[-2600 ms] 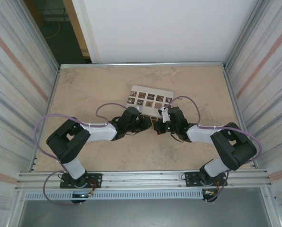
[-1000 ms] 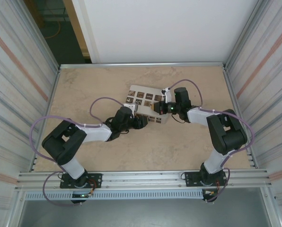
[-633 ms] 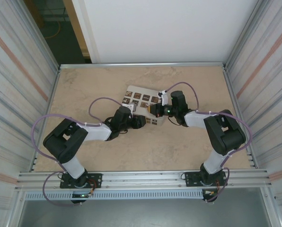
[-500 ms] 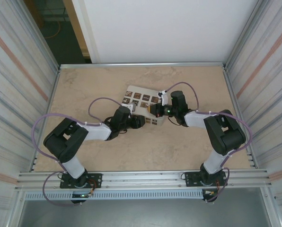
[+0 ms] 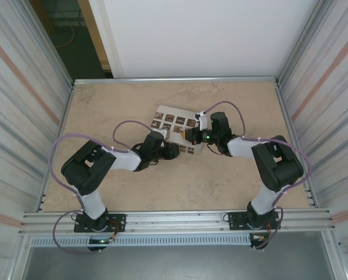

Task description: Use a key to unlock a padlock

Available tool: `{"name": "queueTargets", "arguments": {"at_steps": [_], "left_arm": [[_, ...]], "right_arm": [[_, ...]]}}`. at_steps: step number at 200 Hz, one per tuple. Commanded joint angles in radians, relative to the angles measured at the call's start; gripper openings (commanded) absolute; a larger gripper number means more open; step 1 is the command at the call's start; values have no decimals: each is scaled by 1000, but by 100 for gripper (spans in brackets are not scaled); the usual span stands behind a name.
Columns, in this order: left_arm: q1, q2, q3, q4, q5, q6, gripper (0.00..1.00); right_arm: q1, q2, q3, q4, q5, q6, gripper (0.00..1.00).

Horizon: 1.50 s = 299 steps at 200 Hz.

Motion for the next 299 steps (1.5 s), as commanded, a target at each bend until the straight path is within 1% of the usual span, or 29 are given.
{"name": "queueTargets", "arguments": {"at_steps": [1, 24, 73, 140, 162, 193, 233, 253, 277, 299], "left_arm": [[8, 34, 50, 39, 18, 21, 47], [2, 45, 53, 50, 19, 10, 44], [-22, 43, 54, 66, -21, 5, 39], [-40, 34, 72, 16, -102, -15, 38], [-40, 35, 79, 8, -116, -25, 35], [-40, 25, 82, 7, -118, -26, 26], [-41, -28, 55, 5, -100, -27, 19], [-46, -67, 35, -10, -82, -42, 17], [-49, -113, 39, -79, -42, -96, 17], [-51, -149, 51, -127, 17, -147, 16]], "right_arm": [[14, 21, -41, -140, 26, 10, 0], [19, 20, -43, -139, 29, 9, 0], [25, 18, -41, -142, 31, 9, 0], [29, 7, -44, -143, 35, 8, 0], [31, 2, -42, -146, 33, 4, 0], [34, -16, -44, -147, 31, -14, 0], [24, -100, -22, -190, 26, -70, 0], [16, -162, -28, -220, 27, -100, 0], [21, -267, -78, -268, 49, -138, 0], [57, -388, -162, -309, 104, -178, 0]]}}
